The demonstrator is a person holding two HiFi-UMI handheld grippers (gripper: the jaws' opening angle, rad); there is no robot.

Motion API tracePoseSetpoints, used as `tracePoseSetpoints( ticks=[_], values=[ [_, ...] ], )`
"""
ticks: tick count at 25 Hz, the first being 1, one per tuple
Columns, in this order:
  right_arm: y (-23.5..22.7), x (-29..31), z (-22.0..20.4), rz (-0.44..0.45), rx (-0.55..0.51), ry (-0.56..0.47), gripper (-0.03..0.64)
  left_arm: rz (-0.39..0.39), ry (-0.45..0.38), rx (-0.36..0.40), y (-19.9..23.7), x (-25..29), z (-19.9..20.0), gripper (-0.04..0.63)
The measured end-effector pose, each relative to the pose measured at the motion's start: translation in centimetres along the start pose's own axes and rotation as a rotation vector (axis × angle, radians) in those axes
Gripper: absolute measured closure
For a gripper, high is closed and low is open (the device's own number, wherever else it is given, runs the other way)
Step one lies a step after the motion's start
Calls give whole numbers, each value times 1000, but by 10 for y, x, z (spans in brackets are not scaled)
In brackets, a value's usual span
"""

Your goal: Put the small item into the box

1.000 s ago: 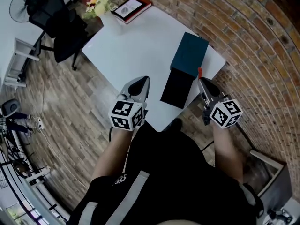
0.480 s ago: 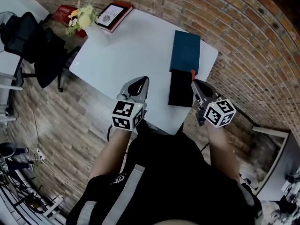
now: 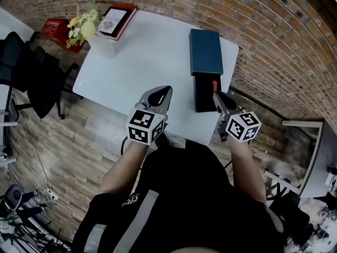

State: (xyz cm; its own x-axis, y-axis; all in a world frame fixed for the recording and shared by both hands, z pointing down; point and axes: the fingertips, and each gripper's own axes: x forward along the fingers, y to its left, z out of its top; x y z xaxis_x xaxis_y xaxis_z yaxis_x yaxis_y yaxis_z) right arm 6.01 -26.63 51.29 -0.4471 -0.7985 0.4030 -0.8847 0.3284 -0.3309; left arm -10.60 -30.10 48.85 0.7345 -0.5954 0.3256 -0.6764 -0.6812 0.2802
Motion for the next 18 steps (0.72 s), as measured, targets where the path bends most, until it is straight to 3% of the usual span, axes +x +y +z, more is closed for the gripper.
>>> tracePoseSetpoints(
  ticks=[6,18],
  values=[
    [-41,5,-4,-46,8,44,600,-20,6,-1,2,29,12,589],
    [-86,43,-34,20,-17,245,600,26,40,-38,-2,73,13,589]
  ],
)
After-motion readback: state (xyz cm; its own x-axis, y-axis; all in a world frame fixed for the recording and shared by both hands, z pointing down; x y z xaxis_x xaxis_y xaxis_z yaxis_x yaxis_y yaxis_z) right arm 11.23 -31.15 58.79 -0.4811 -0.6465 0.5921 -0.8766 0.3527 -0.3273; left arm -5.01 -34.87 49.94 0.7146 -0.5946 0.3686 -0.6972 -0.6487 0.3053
